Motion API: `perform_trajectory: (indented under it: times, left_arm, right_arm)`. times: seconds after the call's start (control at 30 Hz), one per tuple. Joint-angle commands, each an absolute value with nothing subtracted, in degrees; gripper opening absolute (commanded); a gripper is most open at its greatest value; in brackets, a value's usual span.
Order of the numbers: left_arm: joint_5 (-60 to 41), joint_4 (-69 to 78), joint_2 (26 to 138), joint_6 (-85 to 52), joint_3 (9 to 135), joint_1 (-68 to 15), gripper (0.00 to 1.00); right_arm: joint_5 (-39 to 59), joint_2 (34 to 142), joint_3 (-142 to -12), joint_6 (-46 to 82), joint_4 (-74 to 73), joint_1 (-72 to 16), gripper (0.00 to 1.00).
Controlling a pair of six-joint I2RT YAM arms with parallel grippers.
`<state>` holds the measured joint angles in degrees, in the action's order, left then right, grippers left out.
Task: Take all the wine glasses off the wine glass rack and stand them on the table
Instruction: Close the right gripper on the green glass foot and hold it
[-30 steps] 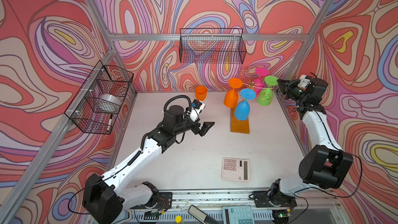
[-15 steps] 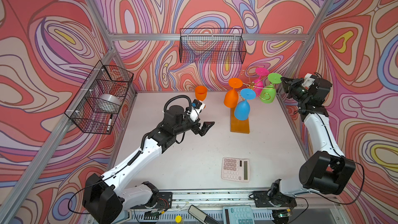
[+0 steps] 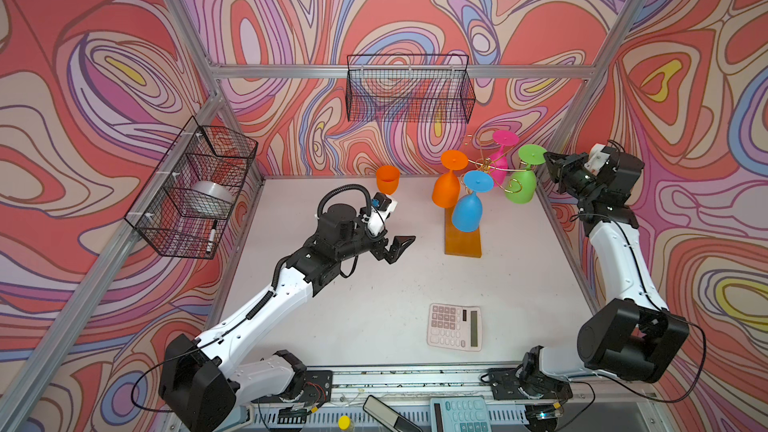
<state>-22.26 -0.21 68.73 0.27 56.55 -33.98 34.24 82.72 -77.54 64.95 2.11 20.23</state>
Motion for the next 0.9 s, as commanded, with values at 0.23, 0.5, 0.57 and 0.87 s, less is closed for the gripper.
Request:
perform_trajectory:
  times: [0.23,0.5,0.57,0.87]
  left_arm:
    - [-23.02,0.33,67.79,0.85,56.16,-34.72,1.0]
    - [-23.0,0.4,67.59,1.02,56.03,-34.8,1.0]
    - [-22.96,0.35,67.58,1.03,56.16,-34.8,1.0]
    - [-22.72,0.11,67.15,1.41,56.14,-34.98,1.0]
  right_arm:
    - [36.6,81.16,-78.13,62.12,4.93,20.46,0.0]
    - [37.27,80.68,-78.49,61.53,5.89,19.53,0.0]
    - [37.44,80.88,-78.57,61.71,5.56,18.87,0.0]
    - [37.0,81.11,-79.74,61.18,6.63,16.59,0.0]
